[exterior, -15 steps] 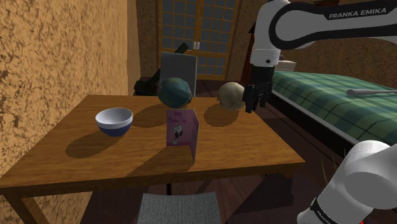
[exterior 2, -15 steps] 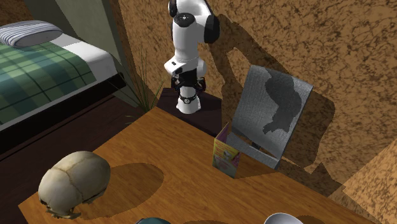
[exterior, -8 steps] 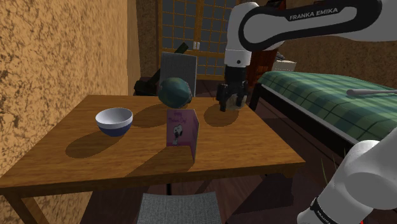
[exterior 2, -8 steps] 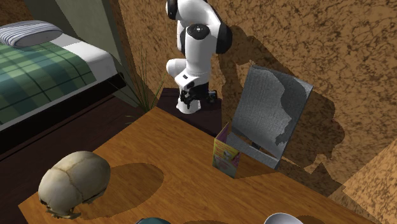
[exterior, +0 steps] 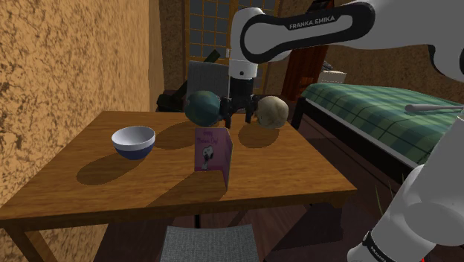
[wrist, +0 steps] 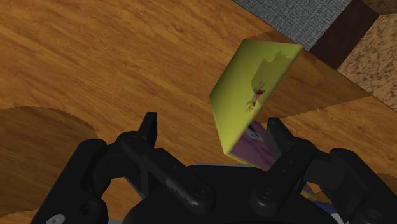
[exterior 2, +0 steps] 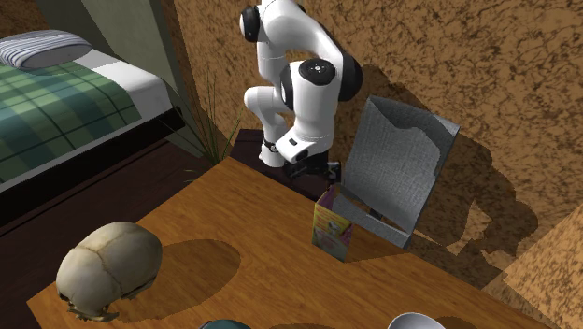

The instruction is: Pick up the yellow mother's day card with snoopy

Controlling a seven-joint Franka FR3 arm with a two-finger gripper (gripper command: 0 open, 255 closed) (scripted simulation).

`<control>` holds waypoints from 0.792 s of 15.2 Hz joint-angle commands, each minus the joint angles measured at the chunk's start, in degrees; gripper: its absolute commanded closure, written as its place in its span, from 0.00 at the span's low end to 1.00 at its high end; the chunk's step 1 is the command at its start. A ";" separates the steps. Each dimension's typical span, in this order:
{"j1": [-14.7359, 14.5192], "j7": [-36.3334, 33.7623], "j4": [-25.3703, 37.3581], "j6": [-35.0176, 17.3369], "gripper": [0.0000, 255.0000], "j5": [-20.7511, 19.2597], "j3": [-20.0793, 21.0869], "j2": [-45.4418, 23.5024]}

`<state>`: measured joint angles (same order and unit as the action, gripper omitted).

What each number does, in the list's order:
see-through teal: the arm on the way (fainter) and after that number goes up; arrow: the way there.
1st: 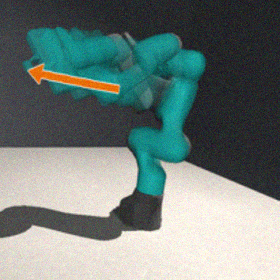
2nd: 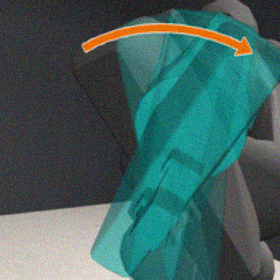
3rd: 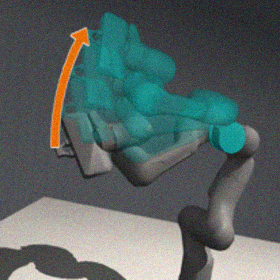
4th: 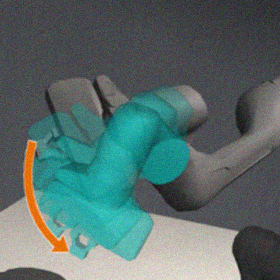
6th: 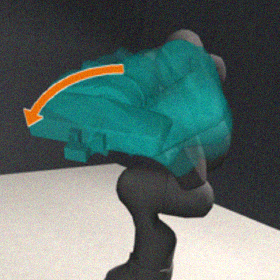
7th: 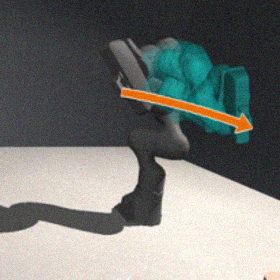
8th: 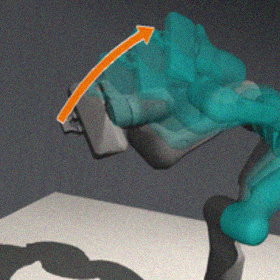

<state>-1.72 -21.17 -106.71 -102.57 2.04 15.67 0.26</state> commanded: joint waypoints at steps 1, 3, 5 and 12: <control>-0.63 -1.64 3.96 -0.22 0.00 -0.99 0.64 -3.89; -1.09 -2.54 6.74 -0.11 0.00 -1.70 0.91 -6.44; -1.11 -2.54 5.39 -1.61 0.00 -1.75 0.88 -6.60; -1.14 -2.57 1.94 -5.74 0.00 -1.95 0.85 -7.30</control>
<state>-2.85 -23.73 -104.55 -108.01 0.11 16.52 -6.98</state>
